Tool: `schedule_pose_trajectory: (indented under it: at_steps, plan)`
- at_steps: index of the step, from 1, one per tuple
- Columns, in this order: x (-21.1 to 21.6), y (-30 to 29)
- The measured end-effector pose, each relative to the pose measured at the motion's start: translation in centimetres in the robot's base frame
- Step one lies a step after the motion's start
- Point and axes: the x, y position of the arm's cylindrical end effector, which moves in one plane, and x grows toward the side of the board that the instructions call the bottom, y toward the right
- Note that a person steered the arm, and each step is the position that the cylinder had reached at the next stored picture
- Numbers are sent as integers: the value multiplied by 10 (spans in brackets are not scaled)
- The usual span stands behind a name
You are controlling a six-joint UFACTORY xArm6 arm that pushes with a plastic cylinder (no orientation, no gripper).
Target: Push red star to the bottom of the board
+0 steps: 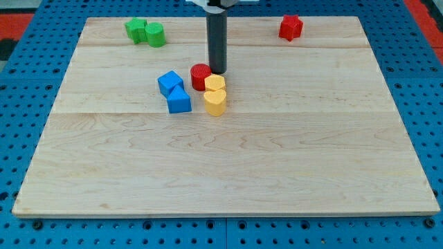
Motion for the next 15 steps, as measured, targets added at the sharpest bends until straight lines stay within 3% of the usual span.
schedule_pose_trajectory:
  at_steps: [1,3,5,6,7,10,11,13,14,15]
  plan:
    - [-31,42]
    - [-100,64]
    - [-142,86]
    - [-137,123]
    - [-86,140]
    - [-92,220]
    - [-60,233]
    - [-37,227]
    - [-63,218]
    - [-41,162]
